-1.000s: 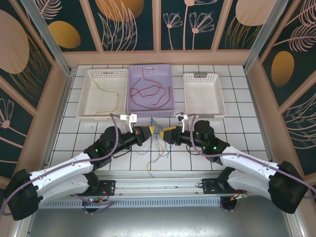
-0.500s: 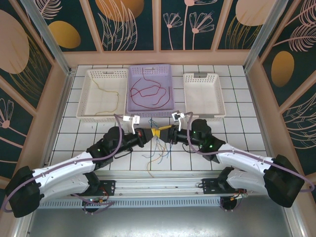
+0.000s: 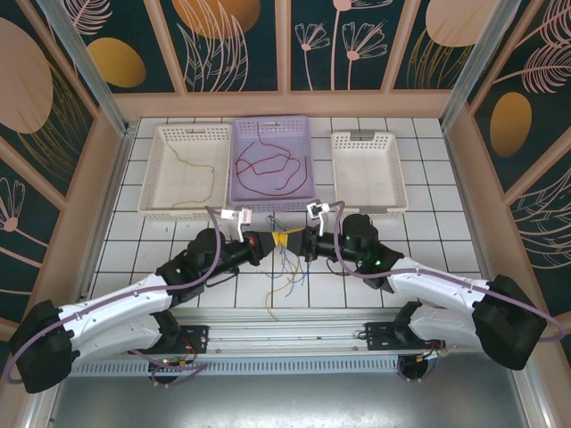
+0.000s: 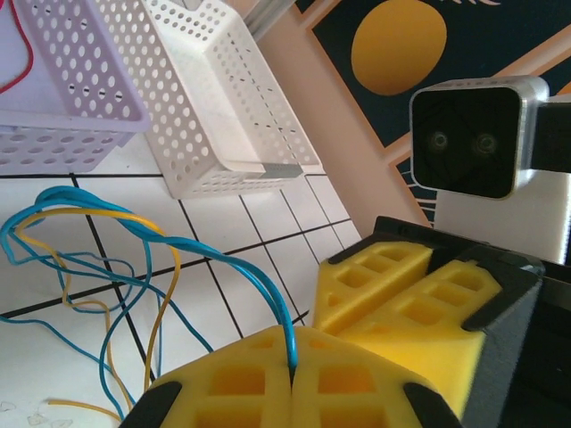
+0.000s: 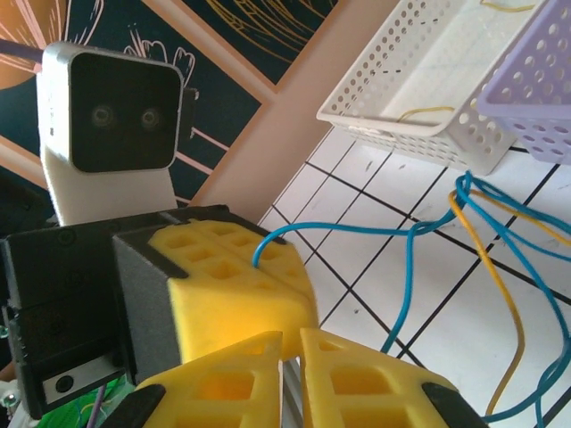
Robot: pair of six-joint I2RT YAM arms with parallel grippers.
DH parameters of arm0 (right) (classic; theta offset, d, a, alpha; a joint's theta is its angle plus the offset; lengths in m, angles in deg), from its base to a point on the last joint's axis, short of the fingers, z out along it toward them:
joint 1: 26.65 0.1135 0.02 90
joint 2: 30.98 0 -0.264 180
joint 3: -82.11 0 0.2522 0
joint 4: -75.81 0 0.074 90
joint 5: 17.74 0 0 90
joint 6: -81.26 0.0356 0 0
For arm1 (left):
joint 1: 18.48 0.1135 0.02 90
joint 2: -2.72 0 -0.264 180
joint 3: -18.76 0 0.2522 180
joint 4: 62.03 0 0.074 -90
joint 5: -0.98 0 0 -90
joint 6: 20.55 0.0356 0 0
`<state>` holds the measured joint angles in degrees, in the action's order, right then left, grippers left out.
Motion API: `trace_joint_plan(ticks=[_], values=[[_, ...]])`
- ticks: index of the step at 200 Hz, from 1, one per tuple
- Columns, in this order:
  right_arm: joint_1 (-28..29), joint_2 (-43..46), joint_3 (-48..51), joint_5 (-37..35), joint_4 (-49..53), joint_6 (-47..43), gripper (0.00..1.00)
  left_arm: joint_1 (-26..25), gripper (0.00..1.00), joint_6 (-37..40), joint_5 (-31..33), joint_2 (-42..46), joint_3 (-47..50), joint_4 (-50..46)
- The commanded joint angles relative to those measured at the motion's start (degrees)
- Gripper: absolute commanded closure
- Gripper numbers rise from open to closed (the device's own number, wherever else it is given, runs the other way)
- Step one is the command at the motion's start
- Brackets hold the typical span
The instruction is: Untangle the cables
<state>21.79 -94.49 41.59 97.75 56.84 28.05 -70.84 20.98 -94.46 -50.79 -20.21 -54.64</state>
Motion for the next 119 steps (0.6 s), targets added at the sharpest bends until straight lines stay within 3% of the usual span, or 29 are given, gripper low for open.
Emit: trace_joint_plan(ticks=[1,28,51,119], values=[[0.07,0.65,-1.55,-2.46,1.76,-0.71,0.85,-0.64,1.0,1.18,-1.75,2.97,-2.03,1.98],[0.05,3.77,-1.27,-2.72,3.98,-1.92,0.69,-0.63,1.0,1.52,-1.87,3.58,-2.09,0.59],[0.0,5.63,-1.63,-3.69,6.66,-3.0,0.61,-0.64,1.0,1.42,-2.17,3.03,-1.95,0.65],[-0.1,4.84,-0.88,-3.63,6.81,-3.35,0.59,-0.62,1.0,1.93,-2.54,2.53,-2.91,0.53]])
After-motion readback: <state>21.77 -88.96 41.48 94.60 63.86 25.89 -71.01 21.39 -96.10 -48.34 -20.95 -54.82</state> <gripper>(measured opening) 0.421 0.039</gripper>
